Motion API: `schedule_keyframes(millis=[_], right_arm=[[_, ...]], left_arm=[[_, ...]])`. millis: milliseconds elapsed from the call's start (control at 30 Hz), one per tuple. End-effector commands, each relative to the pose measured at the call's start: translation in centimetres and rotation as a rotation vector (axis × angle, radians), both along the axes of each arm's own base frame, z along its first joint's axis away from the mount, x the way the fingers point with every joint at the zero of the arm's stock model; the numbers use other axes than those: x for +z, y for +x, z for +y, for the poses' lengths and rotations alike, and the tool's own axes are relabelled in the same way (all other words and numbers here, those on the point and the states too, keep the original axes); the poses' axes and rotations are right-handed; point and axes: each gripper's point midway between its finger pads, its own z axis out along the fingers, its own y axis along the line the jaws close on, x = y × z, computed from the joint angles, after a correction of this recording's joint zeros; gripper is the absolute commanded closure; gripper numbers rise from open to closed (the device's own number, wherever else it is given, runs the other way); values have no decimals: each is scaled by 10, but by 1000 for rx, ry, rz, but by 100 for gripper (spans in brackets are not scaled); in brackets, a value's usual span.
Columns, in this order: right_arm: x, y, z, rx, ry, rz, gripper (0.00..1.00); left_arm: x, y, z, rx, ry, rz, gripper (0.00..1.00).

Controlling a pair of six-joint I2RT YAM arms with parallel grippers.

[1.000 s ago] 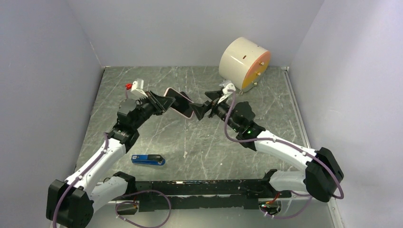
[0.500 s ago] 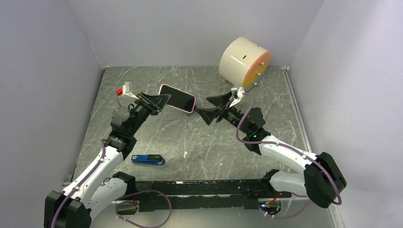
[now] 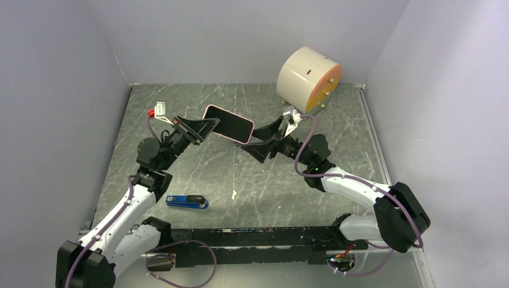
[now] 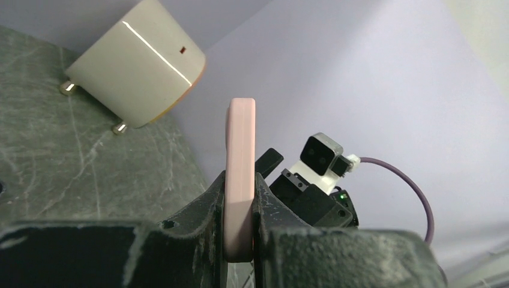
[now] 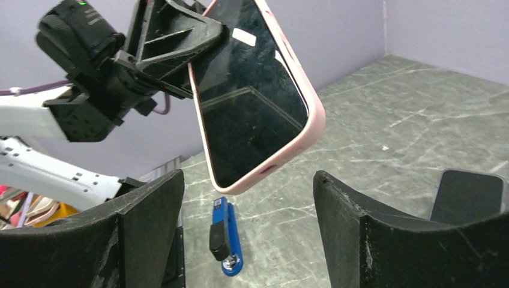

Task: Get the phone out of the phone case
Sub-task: Remove the phone case from the phone.

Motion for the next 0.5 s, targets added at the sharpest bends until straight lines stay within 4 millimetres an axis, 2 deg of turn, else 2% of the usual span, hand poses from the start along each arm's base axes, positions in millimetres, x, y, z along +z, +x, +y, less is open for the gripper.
schedule_keyframes(millis=[0, 233, 467], right_arm=[[42, -13, 3, 77, 85, -95, 20], [49, -20, 1, 96, 101, -124, 31], [46, -26, -2, 124, 96, -164, 52]], left_arm=[[45, -19, -6, -97, -96, -138, 98], [43, -19, -14, -177, -151, -118, 98], [37, -15, -14, -169, -145, -89, 97]])
